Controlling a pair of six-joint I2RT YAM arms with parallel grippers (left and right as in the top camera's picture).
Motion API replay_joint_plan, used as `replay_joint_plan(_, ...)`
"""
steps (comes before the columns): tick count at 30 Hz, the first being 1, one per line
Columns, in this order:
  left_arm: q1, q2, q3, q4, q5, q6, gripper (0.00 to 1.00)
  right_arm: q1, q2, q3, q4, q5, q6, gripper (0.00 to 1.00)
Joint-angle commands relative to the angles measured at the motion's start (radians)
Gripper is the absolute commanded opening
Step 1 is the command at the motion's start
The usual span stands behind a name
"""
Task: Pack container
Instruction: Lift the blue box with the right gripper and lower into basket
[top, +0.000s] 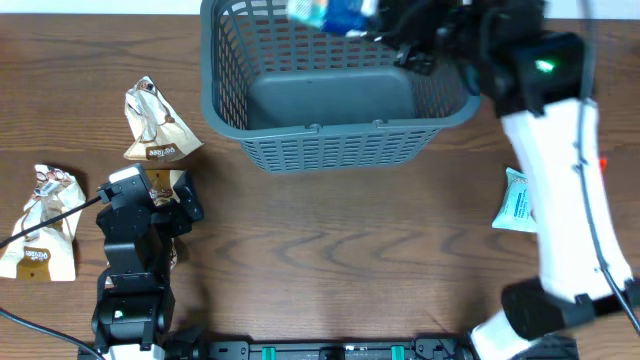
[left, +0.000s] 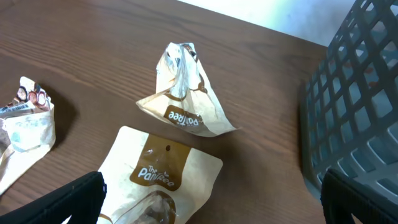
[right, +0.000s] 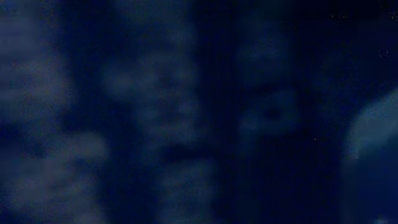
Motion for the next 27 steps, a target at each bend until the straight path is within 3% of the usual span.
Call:
replay_joint_plan(1,0.005,-0.001,0.030,-0.006,0.013,0.005,0.99,0.013,0.110,0.013,-0.014,-0.018,-0.076,0.01)
replay_joint_plan(17,0.005,-0.001,0.030,-0.009,0.013,0.005,0.99,-0.002,0.385,0.013,-0.200,0.026,-0.045,0.04)
replay_joint_plan(20,0.005,-0.001,0.030,-0.010,0.014,0.005,0.99,-0.006,0.401,0.013,-0.237,0.032,-0.043,0.16)
replay_joint_plan(21,0.005,-0.001,0.030,-0.010,0.014,0.005,0.99,-0.007,0.402,0.013,-0.245,0.032,-0.026,0.34)
replay_joint_plan(22,0.005,-0.001,0.030,-0.010,0.014,0.005,0.99,-0.007,0.402,0.013,-0.244,0.034,0.003,0.45)
replay_joint_plan(27,0.005,-0.001,0.030,-0.022,0.014,0.005,0.99,-0.007,0.397,0.013,-0.240,0.035,0.026,0.53)
